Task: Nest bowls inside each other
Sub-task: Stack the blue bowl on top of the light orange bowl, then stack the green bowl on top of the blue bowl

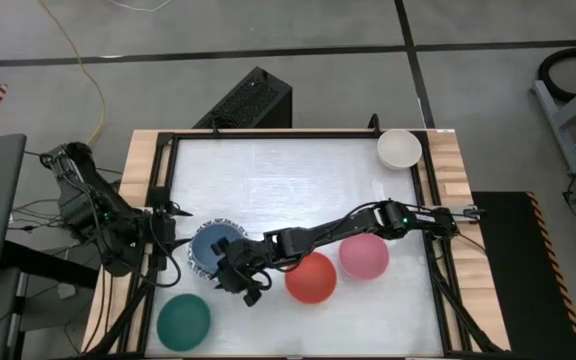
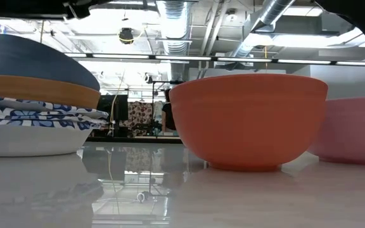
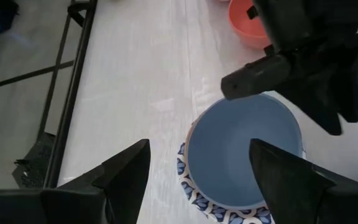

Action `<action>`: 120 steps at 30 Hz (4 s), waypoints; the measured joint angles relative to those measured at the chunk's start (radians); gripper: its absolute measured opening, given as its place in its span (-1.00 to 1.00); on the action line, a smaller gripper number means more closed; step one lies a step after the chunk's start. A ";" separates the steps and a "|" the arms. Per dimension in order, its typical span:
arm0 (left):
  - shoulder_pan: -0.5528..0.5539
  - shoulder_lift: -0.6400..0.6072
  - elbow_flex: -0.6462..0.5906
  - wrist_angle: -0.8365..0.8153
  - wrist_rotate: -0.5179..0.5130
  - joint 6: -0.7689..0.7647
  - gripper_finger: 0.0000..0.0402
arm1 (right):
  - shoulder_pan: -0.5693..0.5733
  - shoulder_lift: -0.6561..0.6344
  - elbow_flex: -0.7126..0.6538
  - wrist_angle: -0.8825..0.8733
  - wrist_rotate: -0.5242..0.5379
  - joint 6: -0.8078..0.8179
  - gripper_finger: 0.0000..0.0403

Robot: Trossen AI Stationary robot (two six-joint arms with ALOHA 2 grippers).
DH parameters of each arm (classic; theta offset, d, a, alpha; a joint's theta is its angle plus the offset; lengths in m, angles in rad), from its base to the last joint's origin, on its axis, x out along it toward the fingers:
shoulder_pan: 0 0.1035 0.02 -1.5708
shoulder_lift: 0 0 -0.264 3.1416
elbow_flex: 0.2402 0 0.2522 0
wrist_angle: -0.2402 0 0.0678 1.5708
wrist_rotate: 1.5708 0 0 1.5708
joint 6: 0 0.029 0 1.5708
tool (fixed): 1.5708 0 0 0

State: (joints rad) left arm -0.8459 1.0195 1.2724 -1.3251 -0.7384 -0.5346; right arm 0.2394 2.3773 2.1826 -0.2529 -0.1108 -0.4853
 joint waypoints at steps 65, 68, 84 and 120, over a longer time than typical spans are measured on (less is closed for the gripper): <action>0.000 0.001 0.000 0.007 0.013 -0.003 0.31 | -0.062 0.029 0.053 0.011 -0.143 0.059 -0.35; 0.000 0.001 0.000 0.007 0.017 -0.001 0.31 | -0.041 0.029 0.054 0.000 -0.205 0.001 -0.35; 0.000 0.001 0.000 0.008 0.056 -0.039 0.31 | 0.036 0.085 0.051 0.242 -0.196 -0.168 -0.35; -0.186 0.235 -0.241 0.219 0.502 -0.920 0.31 | 0.130 -0.039 0.053 -0.326 0.008 0.008 -0.35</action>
State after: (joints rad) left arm -1.0318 1.2549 1.0314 -1.1058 -0.2359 -1.4548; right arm 0.3694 2.3379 2.2353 -0.5789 -0.1024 -0.4774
